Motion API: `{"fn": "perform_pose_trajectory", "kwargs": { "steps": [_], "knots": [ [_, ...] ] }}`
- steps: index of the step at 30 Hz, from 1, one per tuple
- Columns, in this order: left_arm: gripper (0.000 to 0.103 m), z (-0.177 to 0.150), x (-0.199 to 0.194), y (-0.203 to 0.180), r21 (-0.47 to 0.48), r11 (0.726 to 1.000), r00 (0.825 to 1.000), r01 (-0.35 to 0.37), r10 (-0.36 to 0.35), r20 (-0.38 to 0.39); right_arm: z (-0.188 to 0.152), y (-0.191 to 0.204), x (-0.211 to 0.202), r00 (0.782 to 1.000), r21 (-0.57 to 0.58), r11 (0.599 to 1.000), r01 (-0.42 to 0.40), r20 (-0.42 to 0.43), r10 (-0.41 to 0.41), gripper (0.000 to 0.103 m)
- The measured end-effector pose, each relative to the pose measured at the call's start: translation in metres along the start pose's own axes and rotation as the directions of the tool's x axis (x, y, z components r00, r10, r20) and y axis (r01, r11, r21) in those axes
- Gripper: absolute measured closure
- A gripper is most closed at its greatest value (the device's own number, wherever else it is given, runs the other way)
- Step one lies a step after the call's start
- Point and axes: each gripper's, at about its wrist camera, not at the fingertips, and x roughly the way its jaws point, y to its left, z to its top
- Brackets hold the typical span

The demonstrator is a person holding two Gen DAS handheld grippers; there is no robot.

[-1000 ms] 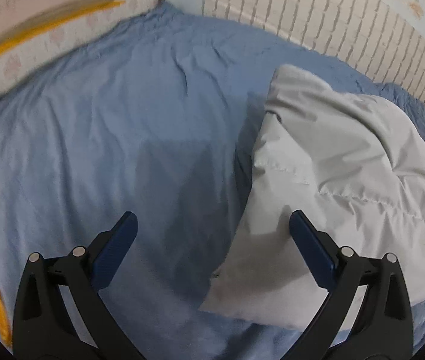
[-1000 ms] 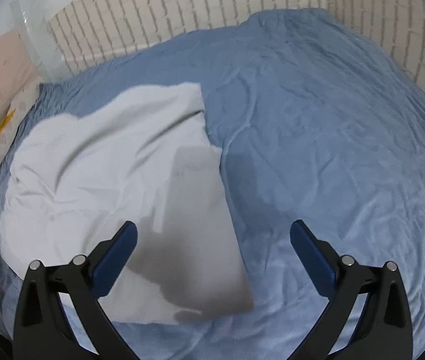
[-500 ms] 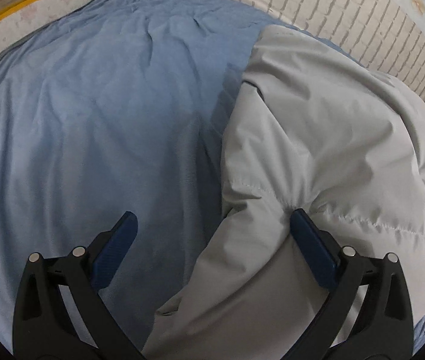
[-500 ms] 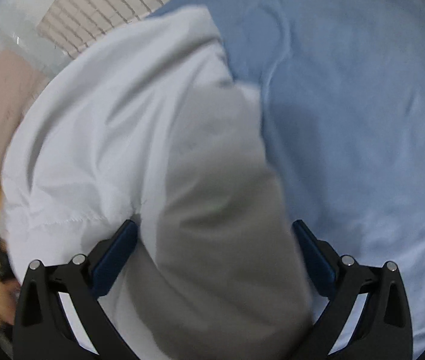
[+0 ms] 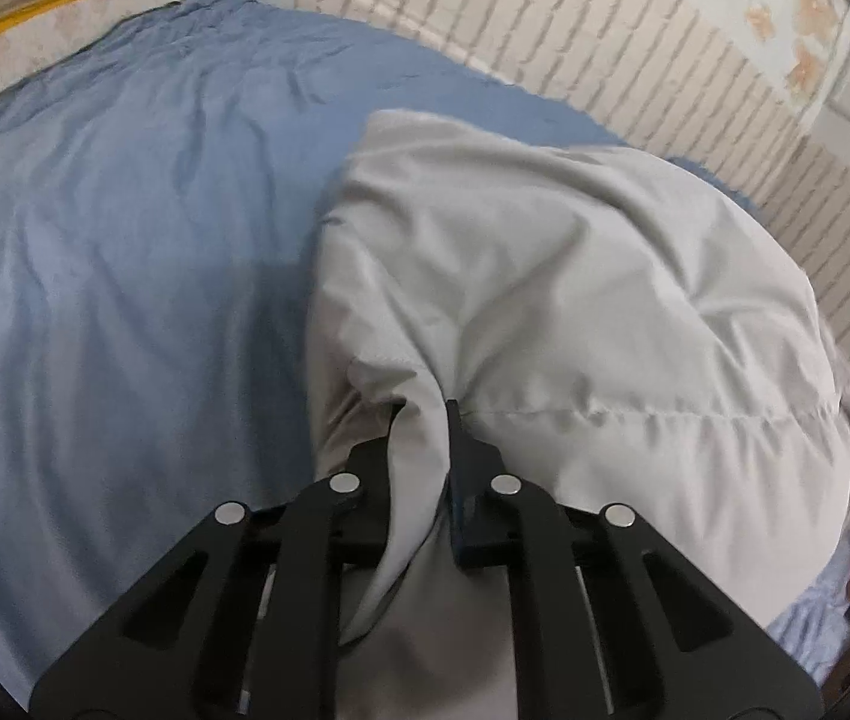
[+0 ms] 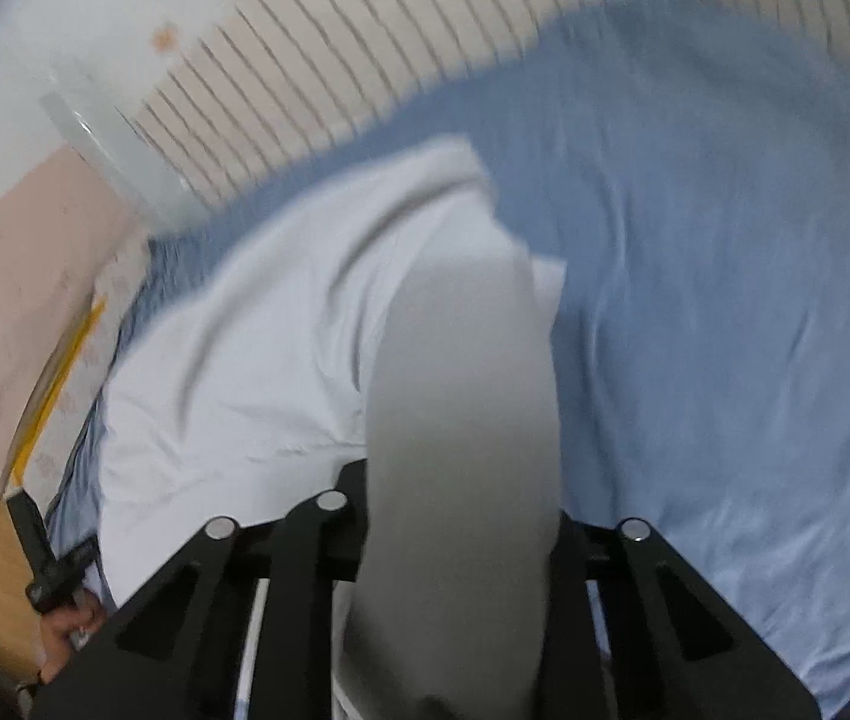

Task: Fold large clothes
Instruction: 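Grasp the folded jacket edge with the left gripper while the right gripper grasps it, then fold the jacket over once more and open both grippers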

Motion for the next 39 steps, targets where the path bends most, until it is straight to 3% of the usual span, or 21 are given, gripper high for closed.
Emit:
{"fn": "perform_pose_trajectory", "kwargs": {
  "steps": [3, 5, 7, 9, 11, 13, 15, 16, 17, 18, 19, 20, 22, 24, 26, 29, 31, 33, 35, 37, 39],
  "knots": [
    [0.095, -0.005, 0.009, -0.044, 0.090, 0.995, 0.999, 0.039, -0.039, -0.009, 0.017, 0.019, -0.039, 0.982, -0.130, 0.984, 0.123, 0.159, -0.102, 0.093],
    [0.094, -0.008, 0.016, -0.076, 0.130, 0.986, 0.994, 0.108, -0.107, -0.012, 0.022, 0.016, -0.063, 0.952, -0.162, 0.959, 0.231, 0.241, -0.188, 0.094],
    [0.094, -0.012, 0.023, -0.099, 0.132, 0.980, 0.989, 0.150, -0.149, -0.015, 0.026, -0.003, -0.069, 0.929, -0.159, 0.934, 0.319, 0.246, -0.276, 0.093],
    [0.090, -0.017, 0.035, -0.118, 0.136, 0.976, 0.986, 0.168, -0.165, -0.034, 0.022, -0.047, -0.054, 0.931, -0.103, 0.929, 0.355, 0.128, -0.341, 0.091],
    [0.083, -0.030, 0.042, -0.131, 0.189, 0.975, 0.993, 0.119, -0.114, -0.037, 0.006, -0.090, -0.027, 0.923, -0.045, 0.923, 0.383, -0.023, -0.384, 0.080],
    [0.074, -0.033, 0.046, -0.126, 0.200, 0.976, 0.996, 0.089, -0.083, -0.036, -0.010, -0.113, -0.013, 0.900, -0.021, 0.905, 0.426, -0.094, -0.426, 0.049],
    [0.058, -0.023, 0.045, -0.109, 0.120, 0.989, 0.995, 0.086, -0.080, -0.057, -0.006, -0.112, -0.023, 0.910, 0.032, 0.911, 0.411, -0.069, -0.408, 0.047],
    [0.038, -0.018, 0.040, -0.096, 0.062, 0.996, 0.997, 0.062, -0.059, -0.047, 0.000, -0.102, -0.036, 0.919, 0.050, 0.918, 0.394, -0.026, -0.393, 0.044],
    [0.027, -0.013, 0.033, -0.084, 0.017, 0.999, 0.999, 0.040, -0.040, -0.021, 0.002, -0.095, -0.047, 0.921, 0.049, 0.920, 0.389, 0.017, -0.390, 0.038],
    [0.024, -0.003, 0.012, -0.062, -0.057, 0.998, 0.999, 0.009, -0.007, 0.037, 0.002, -0.080, -0.070, 0.914, 0.037, 0.920, 0.389, 0.109, -0.391, 0.018],
    [0.016, 0.004, -0.007, -0.048, -0.087, 0.996, 0.996, -0.020, 0.027, 0.080, -0.004, -0.065, -0.095, 0.901, 0.021, 0.922, 0.387, 0.204, -0.383, 0.008],
    [0.005, 0.011, -0.030, -0.036, -0.095, 0.994, 0.989, -0.060, 0.072, 0.131, -0.004, -0.059, -0.110, 0.889, 0.012, 0.922, 0.387, 0.259, -0.377, 0.006],
    [0.003, 0.020, -0.081, -0.024, -0.054, 0.990, 0.958, -0.129, 0.139, 0.253, -0.012, -0.038, -0.141, 0.877, -0.010, 0.935, 0.355, 0.350, -0.329, 0.002],
    [0.003, 0.010, -0.131, -0.020, 0.018, 0.982, 0.921, -0.188, 0.169, 0.351, -0.033, -0.016, -0.166, 0.883, -0.041, 0.957, 0.287, 0.398, -0.248, 0.002],
    [0.003, -0.004, -0.187, -0.015, 0.093, 0.959, 0.863, -0.268, 0.196, 0.465, -0.063, 0.004, -0.186, 0.893, -0.065, 0.973, 0.221, 0.415, -0.175, 0.002],
    [0.003, -0.051, -0.248, 0.003, 0.171, 0.926, 0.809, -0.335, 0.190, 0.556, -0.100, 0.026, -0.199, 0.918, -0.157, 0.977, 0.148, 0.389, -0.076, 0.002],
    [0.003, -0.077, -0.267, 0.004, 0.214, 0.899, 0.792, -0.382, 0.199, 0.578, -0.120, 0.038, -0.204, 0.931, -0.235, 0.959, 0.158, 0.358, -0.065, 0.002],
    [0.003, -0.085, -0.279, 0.004, 0.202, 0.873, 0.783, -0.443, 0.267, 0.562, -0.125, 0.055, -0.209, 0.925, -0.276, 0.943, 0.187, 0.372, -0.075, 0.002],
    [0.003, -0.086, -0.292, 0.005, 0.155, 0.897, 0.767, -0.413, 0.251, 0.590, -0.123, 0.074, -0.210, 0.905, -0.305, 0.924, 0.229, 0.417, -0.086, 0.002],
    [0.003, -0.082, -0.298, 0.009, 0.116, 0.932, 0.776, -0.344, 0.212, 0.594, -0.125, 0.082, -0.212, 0.881, -0.338, 0.898, 0.281, 0.462, -0.102, 0.002],
    [0.003, -0.080, -0.288, 0.004, 0.118, 0.934, 0.779, -0.338, 0.207, 0.592, -0.126, 0.089, -0.212, 0.873, -0.366, 0.874, 0.320, 0.473, -0.122, 0.002]
  ]
}}
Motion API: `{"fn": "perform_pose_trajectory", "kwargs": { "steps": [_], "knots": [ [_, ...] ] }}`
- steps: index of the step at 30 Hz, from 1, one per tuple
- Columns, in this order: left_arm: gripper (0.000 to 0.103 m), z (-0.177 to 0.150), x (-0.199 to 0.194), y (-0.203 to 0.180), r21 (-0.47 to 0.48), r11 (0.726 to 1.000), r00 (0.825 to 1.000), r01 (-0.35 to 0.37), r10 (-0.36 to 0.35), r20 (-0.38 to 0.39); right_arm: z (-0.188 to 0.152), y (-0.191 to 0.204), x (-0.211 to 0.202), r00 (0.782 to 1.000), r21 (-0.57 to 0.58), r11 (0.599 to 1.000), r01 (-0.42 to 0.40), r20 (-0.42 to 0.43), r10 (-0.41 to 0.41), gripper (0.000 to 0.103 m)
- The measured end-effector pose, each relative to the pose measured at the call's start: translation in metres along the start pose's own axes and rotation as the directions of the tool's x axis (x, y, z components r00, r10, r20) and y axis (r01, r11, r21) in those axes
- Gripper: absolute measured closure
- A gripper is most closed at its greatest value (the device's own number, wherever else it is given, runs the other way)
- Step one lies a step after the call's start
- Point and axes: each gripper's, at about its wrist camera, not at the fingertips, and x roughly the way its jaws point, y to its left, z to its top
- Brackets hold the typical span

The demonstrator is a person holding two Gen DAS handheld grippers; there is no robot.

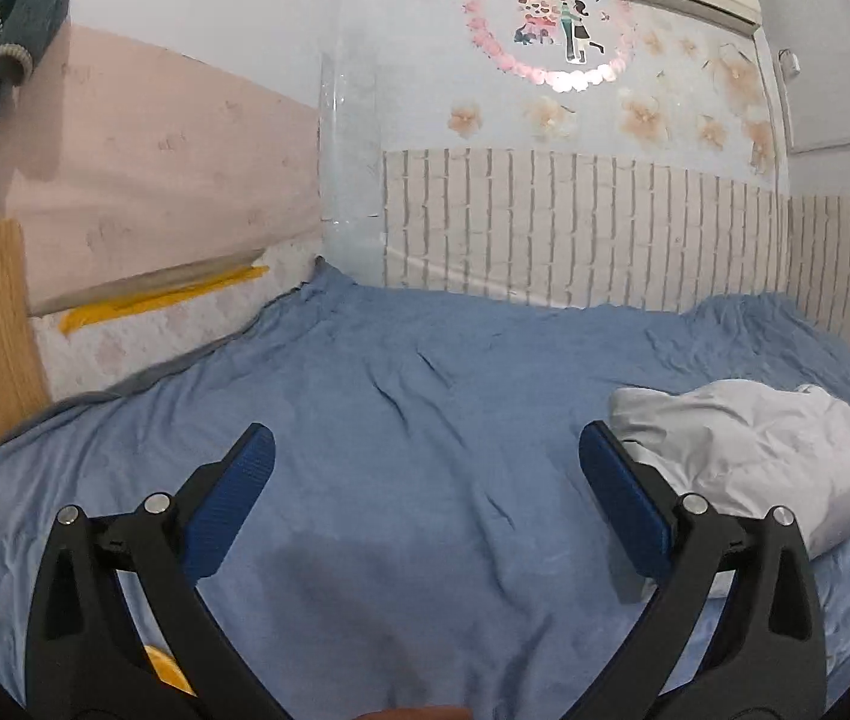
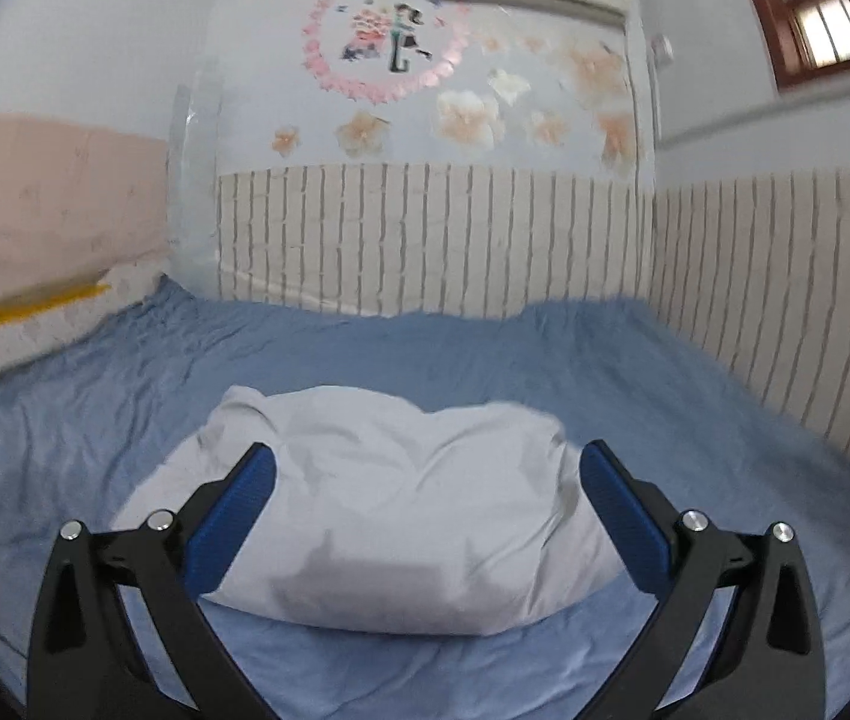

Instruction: Fold large clothes

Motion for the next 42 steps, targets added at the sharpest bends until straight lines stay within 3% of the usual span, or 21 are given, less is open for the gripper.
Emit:
{"fn": "perform_pose_trajectory", "kwargs": {
  "steps": [5, 8, 12, 15, 19, 25, 31, 35, 42],
  "knots": [
    [0.003, -0.008, 0.008, -0.025, 0.098, 0.994, 0.999, -0.053, 0.054, -0.006, -0.002, 0.004, 0.004, 0.998, -0.022, 1.000, 0.006, -0.068, -0.007, 0.002],
    [0.003, -0.023, 0.006, -0.024, 0.135, 0.987, 0.996, -0.091, 0.094, -0.013, -0.003, -0.004, -0.005, 0.997, 0.040, 0.998, 0.056, -0.053, -0.054, 0.002],
    [0.003, -0.020, 0.000, -0.023, 0.139, 0.988, 0.997, -0.071, 0.071, 0.005, -0.007, -0.017, 0.007, 0.995, 0.113, 0.993, 0.032, -0.102, -0.020, 0.002],
    [0.003, -0.018, 0.002, -0.019, 0.155, 0.987, 0.999, -0.029, 0.032, -0.020, -0.011, -0.010, 0.026, 0.986, 0.074, 0.997, 0.023, -0.164, -0.011, 0.002],
    [0.003, -0.015, 0.026, -0.040, 0.198, 0.980, 0.998, -0.005, 0.016, -0.056, -0.014, 0.009, 0.037, 0.986, -0.041, 0.999, 0.002, -0.168, -0.009, 0.002],
    [0.003, -0.010, 0.028, -0.028, 0.121, 0.992, 0.998, 0.020, -0.013, -0.064, -0.022, 0.026, 0.045, 0.980, -0.145, 0.989, -0.028, -0.199, -0.001, 0.002],
    [0.003, -0.010, 0.039, -0.010, -0.011, 0.998, 0.990, 0.066, -0.067, -0.124, -0.018, 0.019, 0.043, 0.981, -0.135, 0.990, 0.032, -0.185, -0.057, 0.002],
    [0.003, -0.011, 0.040, -0.006, -0.022, 0.999, 0.992, 0.033, -0.036, -0.120, -0.014, 0.013, 0.038, 0.981, -0.105, 0.992, 0.068, -0.174, -0.085, 0.002],
    [0.003, -0.016, 0.042, -0.011, -0.001, 0.999, 0.991, 0.050, -0.050, -0.128, -0.014, 0.004, 0.037, 0.974, -0.058, 0.992, 0.110, -0.194, -0.119, 0.002]
  ]
}}
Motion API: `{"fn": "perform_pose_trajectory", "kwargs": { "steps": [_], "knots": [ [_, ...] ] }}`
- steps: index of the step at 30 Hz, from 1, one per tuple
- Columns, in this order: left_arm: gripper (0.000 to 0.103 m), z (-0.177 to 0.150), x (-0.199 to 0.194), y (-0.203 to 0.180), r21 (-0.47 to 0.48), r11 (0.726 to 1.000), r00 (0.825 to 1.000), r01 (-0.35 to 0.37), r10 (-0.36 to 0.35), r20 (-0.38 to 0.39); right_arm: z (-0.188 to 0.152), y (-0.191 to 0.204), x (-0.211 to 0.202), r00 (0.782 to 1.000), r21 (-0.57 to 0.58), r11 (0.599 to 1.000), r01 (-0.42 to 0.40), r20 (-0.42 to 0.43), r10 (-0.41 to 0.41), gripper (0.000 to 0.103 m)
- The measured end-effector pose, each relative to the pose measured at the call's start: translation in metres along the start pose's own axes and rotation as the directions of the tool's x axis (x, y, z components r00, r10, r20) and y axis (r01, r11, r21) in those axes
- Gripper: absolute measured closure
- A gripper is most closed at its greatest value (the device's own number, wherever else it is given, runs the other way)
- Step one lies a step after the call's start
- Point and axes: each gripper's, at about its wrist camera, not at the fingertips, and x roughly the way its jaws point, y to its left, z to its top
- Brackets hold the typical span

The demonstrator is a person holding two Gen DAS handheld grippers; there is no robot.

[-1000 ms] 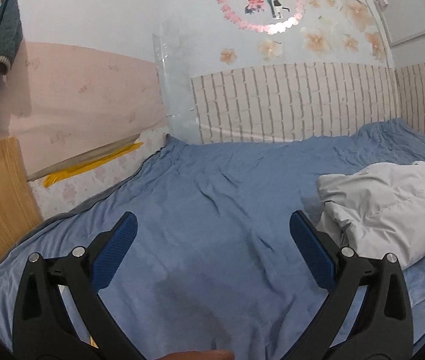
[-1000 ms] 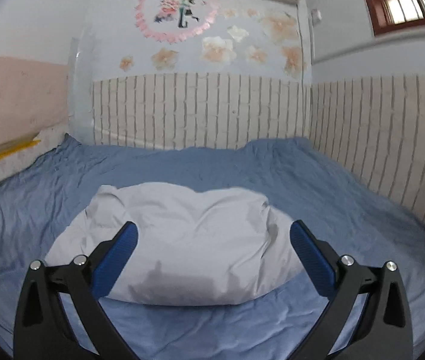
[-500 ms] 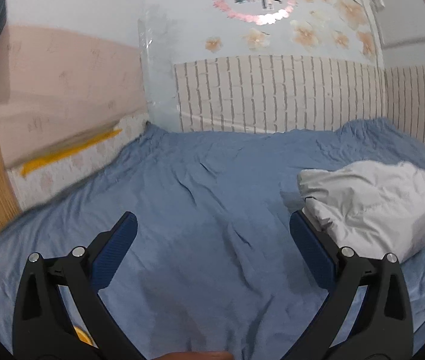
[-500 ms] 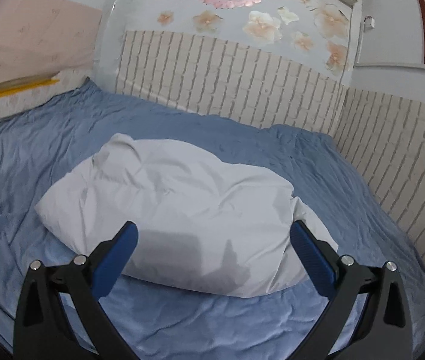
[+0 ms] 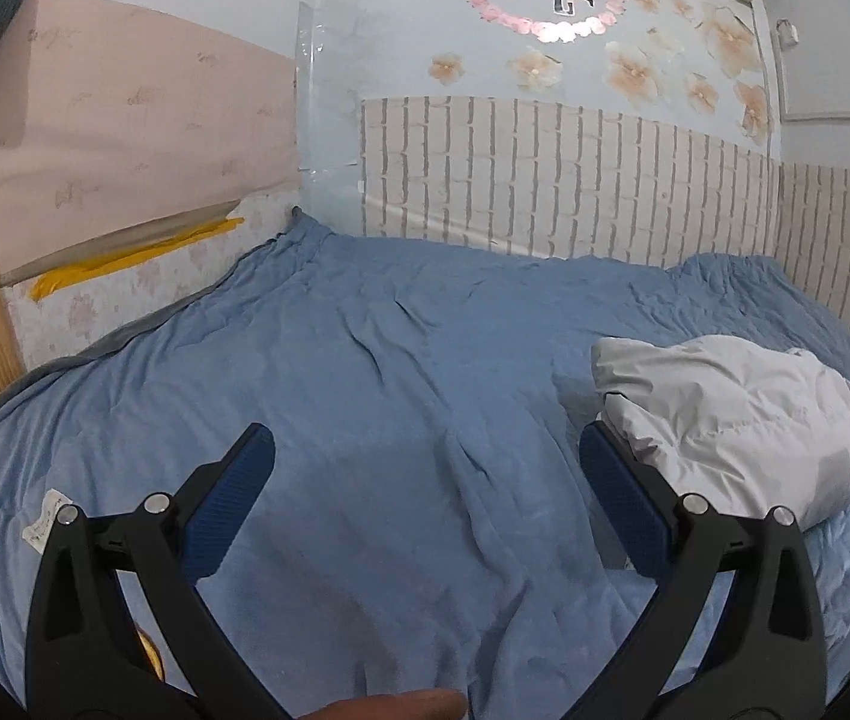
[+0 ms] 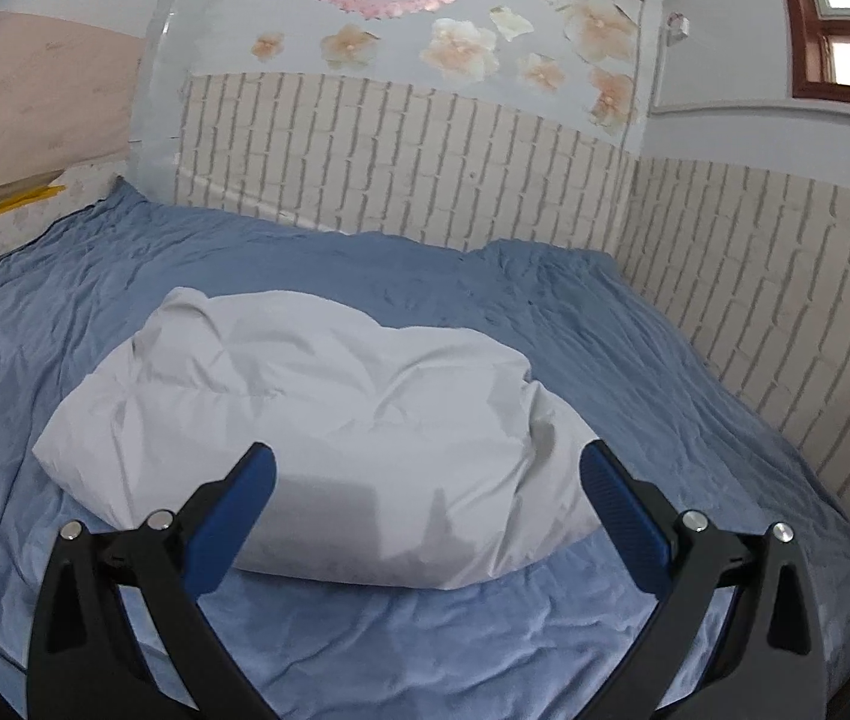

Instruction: Fold large clothes

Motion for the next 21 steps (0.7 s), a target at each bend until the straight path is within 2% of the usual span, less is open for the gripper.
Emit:
{"fn": "perform_pose_trajectory", "kwargs": {
  "steps": [13, 21],
  "knots": [
    [0.003, -0.005, 0.008, 0.009, -0.049, 0.999, 1.000, -0.016, 0.014, -0.027, -0.001, -0.008, -0.005, 1.000, 0.062, 0.998, -0.029, 0.000, 0.029, 0.002],
    [0.003, -0.008, 0.006, -0.003, 0.013, 0.999, 0.999, -0.041, 0.041, -0.009, -0.001, -0.012, -0.008, 0.999, 0.081, 0.996, -0.038, 0.002, 0.038, 0.002]
  ]
}}
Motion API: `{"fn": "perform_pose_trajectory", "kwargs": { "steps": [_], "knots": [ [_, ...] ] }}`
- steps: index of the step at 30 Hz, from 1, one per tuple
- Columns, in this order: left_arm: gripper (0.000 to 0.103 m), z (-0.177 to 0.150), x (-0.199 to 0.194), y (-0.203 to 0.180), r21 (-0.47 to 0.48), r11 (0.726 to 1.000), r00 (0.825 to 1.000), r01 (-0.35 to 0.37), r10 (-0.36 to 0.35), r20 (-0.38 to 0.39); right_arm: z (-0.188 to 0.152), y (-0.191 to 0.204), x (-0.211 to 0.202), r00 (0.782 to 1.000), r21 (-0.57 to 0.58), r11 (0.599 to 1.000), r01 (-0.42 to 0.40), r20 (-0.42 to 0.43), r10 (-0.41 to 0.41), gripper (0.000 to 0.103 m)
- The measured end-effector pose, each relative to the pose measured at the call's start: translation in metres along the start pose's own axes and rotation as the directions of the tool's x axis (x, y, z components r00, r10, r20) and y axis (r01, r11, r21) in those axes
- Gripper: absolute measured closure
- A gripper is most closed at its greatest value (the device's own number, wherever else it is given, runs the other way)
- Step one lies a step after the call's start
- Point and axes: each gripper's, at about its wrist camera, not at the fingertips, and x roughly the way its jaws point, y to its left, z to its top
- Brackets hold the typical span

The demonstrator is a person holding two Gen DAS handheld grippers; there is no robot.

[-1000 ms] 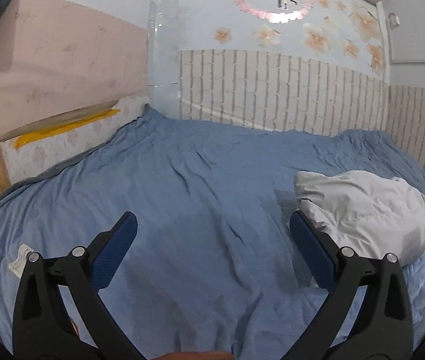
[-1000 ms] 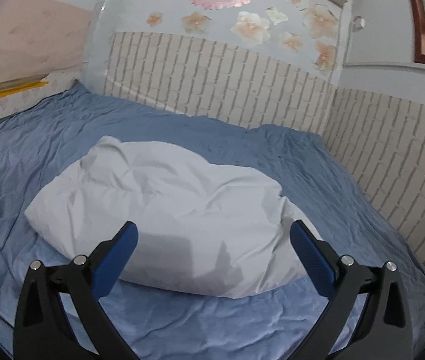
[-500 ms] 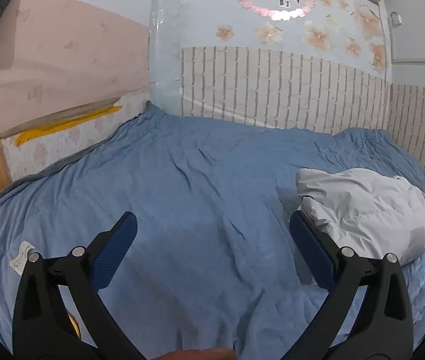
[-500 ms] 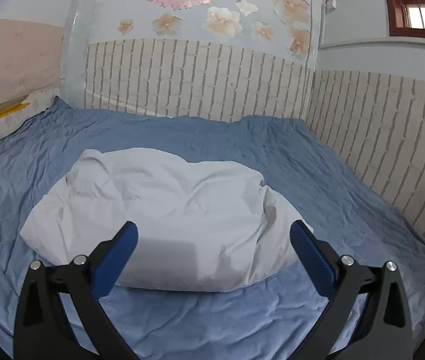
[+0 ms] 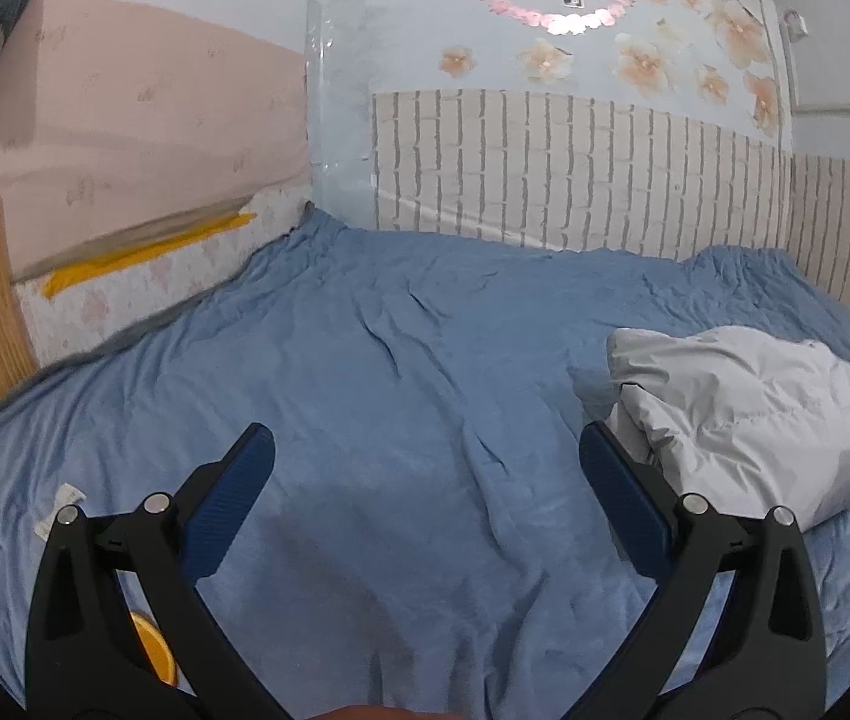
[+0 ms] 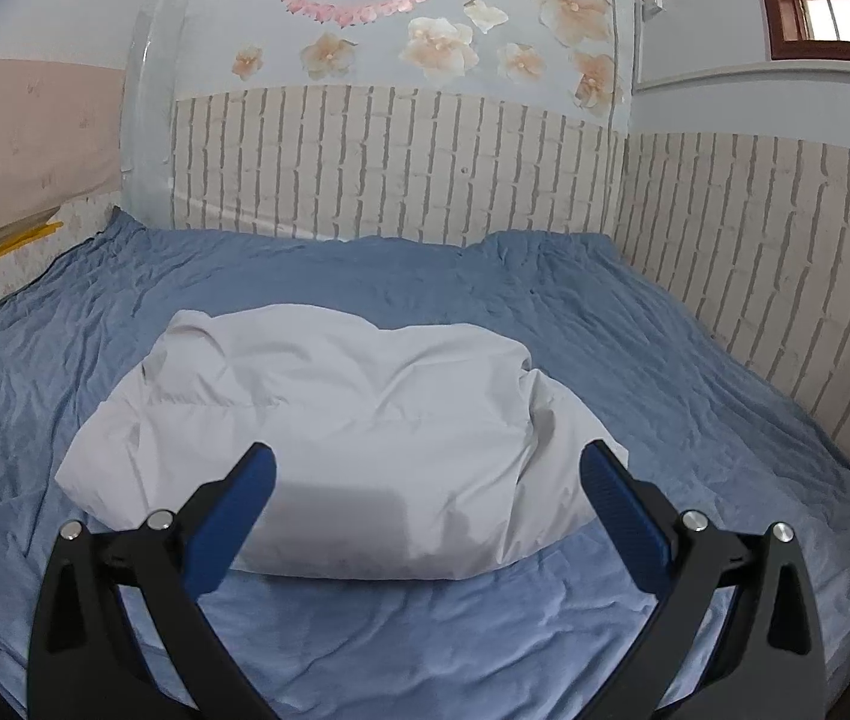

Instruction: Fold large clothes

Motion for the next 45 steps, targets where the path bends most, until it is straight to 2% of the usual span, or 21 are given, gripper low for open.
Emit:
{"fn": "perform_pose_trajectory", "kwargs": {
  "steps": [7, 14, 25, 30, 37, 45],
  "knots": [
    [0.003, 0.002, -0.005, 0.009, -0.037, 0.999, 1.000, 0.011, -0.010, 0.021, 0.001, -0.001, -0.002, 1.000, 0.015, 1.000, -0.009, -0.004, 0.009, 0.002],
    [0.003, 0.000, -0.004, 0.004, -0.003, 1.000, 1.000, -0.015, 0.015, 0.020, 0.000, 0.000, -0.001, 1.000, 0.014, 1.000, -0.014, -0.011, 0.014, 0.002],
    [0.003, -0.001, 0.005, 0.012, -0.031, 0.999, 0.999, -0.032, 0.031, -0.033, -0.002, -0.001, 0.003, 1.000, 0.015, 1.000, -0.016, -0.024, 0.016, 0.002],
    [0.003, -0.001, 0.000, 0.005, 0.010, 1.000, 1.000, -0.028, 0.028, -0.004, -0.002, 0.001, 0.005, 0.999, 0.004, 1.000, -0.017, -0.028, 0.017, 0.002],
    [0.003, -0.001, -0.001, -0.006, 0.044, 0.999, 1.000, 0.031, -0.031, 0.005, -0.005, -0.002, 0.013, 0.999, 0.013, 1.000, -0.018, -0.044, 0.019, 0.002],
    [0.003, -0.001, 0.002, -0.012, 0.072, 0.997, 1.000, 0.018, -0.019, 0.010, -0.008, 0.000, 0.020, 0.997, 0.007, 0.999, -0.037, -0.063, 0.037, 0.002]
  ]
}}
